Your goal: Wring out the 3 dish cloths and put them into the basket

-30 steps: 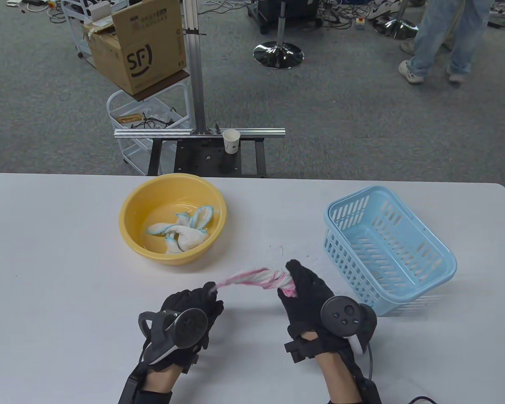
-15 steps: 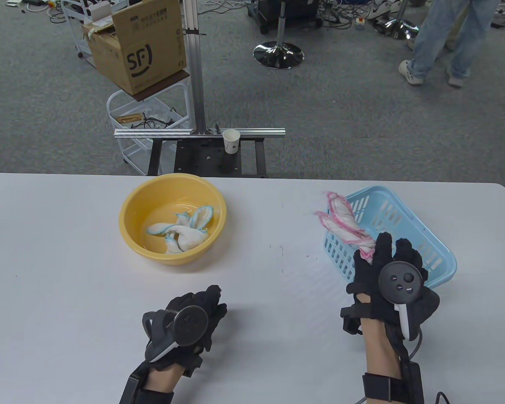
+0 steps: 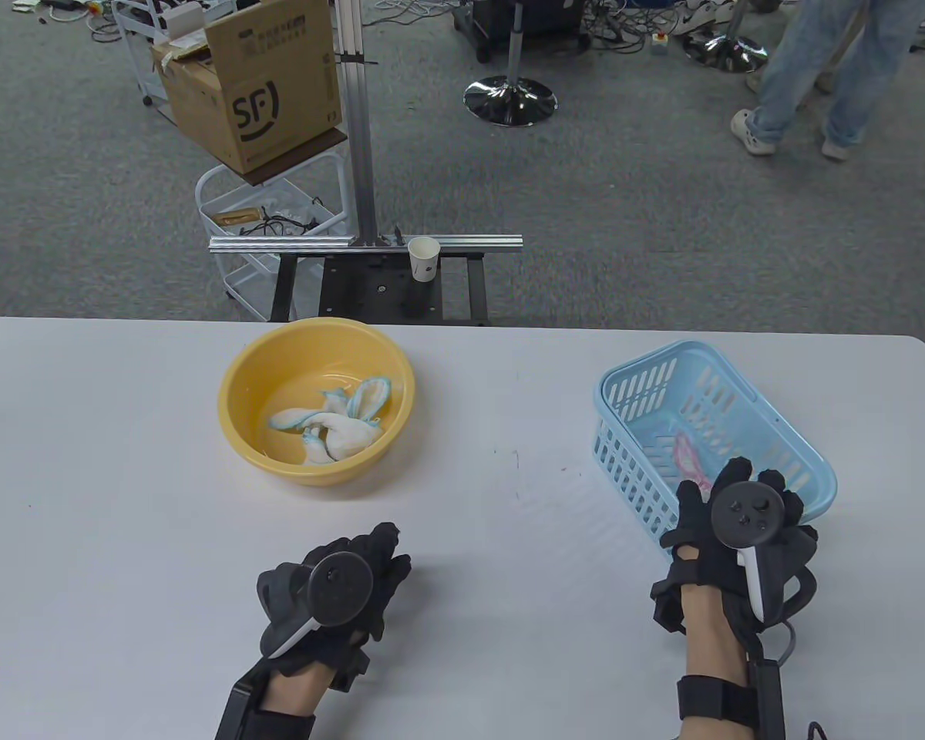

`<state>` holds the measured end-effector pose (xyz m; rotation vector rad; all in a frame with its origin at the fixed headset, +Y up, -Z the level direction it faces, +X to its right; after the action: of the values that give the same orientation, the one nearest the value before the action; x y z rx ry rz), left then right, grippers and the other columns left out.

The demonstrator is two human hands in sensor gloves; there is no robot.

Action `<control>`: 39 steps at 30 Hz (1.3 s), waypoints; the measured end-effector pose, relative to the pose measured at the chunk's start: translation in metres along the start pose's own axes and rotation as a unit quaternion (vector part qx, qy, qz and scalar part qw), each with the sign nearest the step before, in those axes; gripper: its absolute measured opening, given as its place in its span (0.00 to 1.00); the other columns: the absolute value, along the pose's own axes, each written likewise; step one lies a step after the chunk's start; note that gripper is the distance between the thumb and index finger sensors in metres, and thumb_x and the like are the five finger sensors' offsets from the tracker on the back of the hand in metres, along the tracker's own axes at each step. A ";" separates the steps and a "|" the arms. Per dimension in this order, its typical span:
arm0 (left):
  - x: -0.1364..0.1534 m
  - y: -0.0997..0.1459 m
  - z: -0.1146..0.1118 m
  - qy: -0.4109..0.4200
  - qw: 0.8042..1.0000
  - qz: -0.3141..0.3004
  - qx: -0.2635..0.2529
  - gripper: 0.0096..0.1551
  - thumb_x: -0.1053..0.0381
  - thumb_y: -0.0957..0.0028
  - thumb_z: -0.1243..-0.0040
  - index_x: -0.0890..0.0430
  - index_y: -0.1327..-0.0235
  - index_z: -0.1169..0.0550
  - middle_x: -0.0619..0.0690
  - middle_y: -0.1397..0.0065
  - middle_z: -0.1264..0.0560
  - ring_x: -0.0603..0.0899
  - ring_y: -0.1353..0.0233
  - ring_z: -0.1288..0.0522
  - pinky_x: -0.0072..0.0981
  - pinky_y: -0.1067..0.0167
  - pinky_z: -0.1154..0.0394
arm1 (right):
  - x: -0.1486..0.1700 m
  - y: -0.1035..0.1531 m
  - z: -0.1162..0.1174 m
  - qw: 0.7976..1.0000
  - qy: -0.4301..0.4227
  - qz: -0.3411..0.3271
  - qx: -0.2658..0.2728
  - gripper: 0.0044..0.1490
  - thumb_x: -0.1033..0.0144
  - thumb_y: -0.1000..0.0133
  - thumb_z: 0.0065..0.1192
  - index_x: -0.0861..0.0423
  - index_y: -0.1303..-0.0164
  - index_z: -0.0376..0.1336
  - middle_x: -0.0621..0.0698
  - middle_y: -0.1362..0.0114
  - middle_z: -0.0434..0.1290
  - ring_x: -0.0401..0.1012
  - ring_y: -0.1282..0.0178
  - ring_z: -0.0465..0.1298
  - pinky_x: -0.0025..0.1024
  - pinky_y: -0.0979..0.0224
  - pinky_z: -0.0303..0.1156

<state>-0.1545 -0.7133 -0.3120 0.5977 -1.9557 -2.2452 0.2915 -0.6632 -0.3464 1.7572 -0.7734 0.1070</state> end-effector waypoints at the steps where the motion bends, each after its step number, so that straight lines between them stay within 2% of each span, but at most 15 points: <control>1: 0.000 0.000 0.000 0.001 1.000 0.001 0.001 0.33 0.37 0.51 0.33 0.51 0.35 0.23 0.43 0.44 0.15 0.56 0.50 0.13 0.53 0.41 0.22 | -0.001 0.001 0.000 1.000 -0.001 -0.004 0.000 0.46 0.42 0.42 0.66 0.51 0.20 0.53 0.61 0.15 0.50 0.64 0.16 0.47 0.74 0.22 0.40; 13: 0.000 0.000 -0.001 0.002 1.000 0.005 0.009 0.34 0.37 0.51 0.33 0.51 0.34 0.24 0.43 0.43 0.16 0.56 0.49 0.13 0.54 0.40 0.22 | -0.048 0.018 -0.011 0.995 0.004 -0.102 0.020 0.46 0.40 0.42 0.65 0.51 0.20 0.54 0.62 0.15 0.52 0.64 0.16 0.49 0.74 0.22 0.42; 20: 0.004 0.000 -0.001 0.003 1.000 0.015 0.013 0.37 0.37 0.51 0.33 0.50 0.31 0.26 0.43 0.41 0.17 0.56 0.47 0.14 0.54 0.39 0.23 | -0.089 0.041 -0.013 0.981 0.013 -0.187 0.041 0.46 0.40 0.42 0.64 0.52 0.20 0.53 0.62 0.16 0.52 0.64 0.17 0.51 0.74 0.23 0.43; 24: 0.006 0.001 -0.001 -0.001 1.000 0.021 0.015 0.40 0.35 0.51 0.34 0.49 0.27 0.30 0.43 0.36 0.19 0.57 0.42 0.15 0.54 0.37 0.24 | -0.108 0.058 -0.008 0.971 0.014 -0.235 0.051 0.46 0.39 0.42 0.63 0.52 0.20 0.53 0.62 0.16 0.53 0.64 0.17 0.52 0.74 0.23 0.45; 29: 0.012 0.000 -0.001 -0.003 0.999 0.035 0.018 0.43 0.34 0.51 0.36 0.47 0.23 0.35 0.43 0.28 0.25 0.57 0.33 0.20 0.56 0.34 0.26 | -0.125 0.084 0.016 0.954 -0.001 -0.295 0.041 0.47 0.38 0.42 0.63 0.52 0.20 0.52 0.62 0.16 0.52 0.64 0.17 0.53 0.74 0.24 0.46; 31: 0.015 0.000 -0.002 -0.003 0.999 0.041 0.019 0.45 0.34 0.51 0.36 0.46 0.22 0.39 0.42 0.25 0.29 0.58 0.30 0.22 0.56 0.32 0.28 | -0.130 0.097 0.034 0.947 0.002 -0.319 0.030 0.48 0.36 0.42 0.62 0.52 0.19 0.52 0.61 0.15 0.51 0.64 0.17 0.52 0.74 0.24 0.45; 39: 0.025 -0.001 -0.006 -0.009 0.998 0.059 0.023 0.50 0.32 0.51 0.38 0.42 0.19 0.46 0.41 0.18 0.42 0.59 0.18 0.36 0.61 0.24 0.39 | -0.128 0.122 0.089 0.930 0.009 -0.367 -0.018 0.50 0.34 0.42 0.61 0.50 0.18 0.49 0.60 0.14 0.48 0.64 0.16 0.49 0.74 0.23 0.44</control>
<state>-0.1754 -0.7271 -0.3195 0.4542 -2.0001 -2.1487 0.0979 -0.7016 -0.3330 1.8982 -0.0650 -0.3918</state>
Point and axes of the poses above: the tracker on the back of each hand, its own x axis roughly to the little-finger side, its own y axis roughly from the fingertips to the wrist, z = x × y, the point moved 4 cm from there along -y, roughly from the wrist to the fingertips
